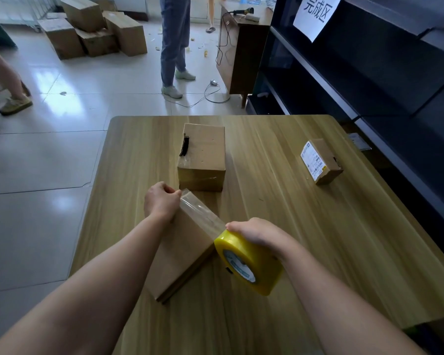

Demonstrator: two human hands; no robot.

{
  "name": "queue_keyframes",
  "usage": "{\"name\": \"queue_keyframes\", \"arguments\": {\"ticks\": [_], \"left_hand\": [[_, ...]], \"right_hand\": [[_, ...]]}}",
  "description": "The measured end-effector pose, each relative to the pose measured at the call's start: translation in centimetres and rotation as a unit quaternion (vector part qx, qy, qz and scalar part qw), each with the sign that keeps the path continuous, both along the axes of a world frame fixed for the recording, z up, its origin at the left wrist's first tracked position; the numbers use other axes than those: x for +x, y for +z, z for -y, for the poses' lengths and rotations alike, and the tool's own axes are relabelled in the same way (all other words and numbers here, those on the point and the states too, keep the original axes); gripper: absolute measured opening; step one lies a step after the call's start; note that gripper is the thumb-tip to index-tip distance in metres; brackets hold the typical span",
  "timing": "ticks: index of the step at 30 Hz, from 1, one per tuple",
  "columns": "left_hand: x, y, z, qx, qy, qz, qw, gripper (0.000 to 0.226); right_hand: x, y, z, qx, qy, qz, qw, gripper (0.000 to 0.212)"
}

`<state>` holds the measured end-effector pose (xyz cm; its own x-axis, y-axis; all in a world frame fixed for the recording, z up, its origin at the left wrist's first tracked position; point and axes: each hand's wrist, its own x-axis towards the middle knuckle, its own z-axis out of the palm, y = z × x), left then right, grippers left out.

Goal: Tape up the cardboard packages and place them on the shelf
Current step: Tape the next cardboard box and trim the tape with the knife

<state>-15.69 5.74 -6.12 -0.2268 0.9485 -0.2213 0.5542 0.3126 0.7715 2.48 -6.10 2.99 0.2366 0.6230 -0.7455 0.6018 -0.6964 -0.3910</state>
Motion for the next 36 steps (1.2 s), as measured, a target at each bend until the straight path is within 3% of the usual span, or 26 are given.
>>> {"name": "queue_keyframes", "arguments": {"ticks": [11, 16, 22, 24, 26, 29, 36], "left_hand": [[0.1, -0.4, -0.2, -0.028, -0.015, 0.002, 0.999, 0.016], [-0.1, 0.1, -0.8, -0.106, -0.015, 0.024, 0.994, 0.023], [-0.2, 0.7, -1.1, -0.184, -0.016, 0.037, 0.982, 0.015], [-0.2, 0.8, -0.9, -0.15, -0.025, 0.017, 0.988, 0.013], [0.3, 0.6, -0.4, -0.054, -0.06, -0.047, 0.996, 0.008], [1.3, 0.1, 1.2, 0.078, -0.119, -0.094, 0.985, 0.02], [0.9, -1.1, 2.6, 0.094, -0.197, -0.188, 0.958, 0.036]], "right_hand": [[0.1, -1.5, 0.5, -0.001, -0.003, 0.011, 1.0, 0.064], [0.0, -1.7, 0.8, -0.004, 0.01, 0.018, 1.0, 0.063], [0.2, -2.1, 0.9, -0.004, 0.008, 0.009, 1.0, 0.066], [0.2, -2.2, 0.9, -0.001, 0.008, 0.008, 1.0, 0.067], [0.3, -2.3, 1.0, -0.001, 0.006, 0.007, 1.0, 0.068], [0.3, -2.4, 1.1, 0.003, 0.004, 0.007, 1.0, 0.066], [0.4, -2.9, 1.1, 0.005, -0.005, -0.002, 1.0, 0.066]]}}
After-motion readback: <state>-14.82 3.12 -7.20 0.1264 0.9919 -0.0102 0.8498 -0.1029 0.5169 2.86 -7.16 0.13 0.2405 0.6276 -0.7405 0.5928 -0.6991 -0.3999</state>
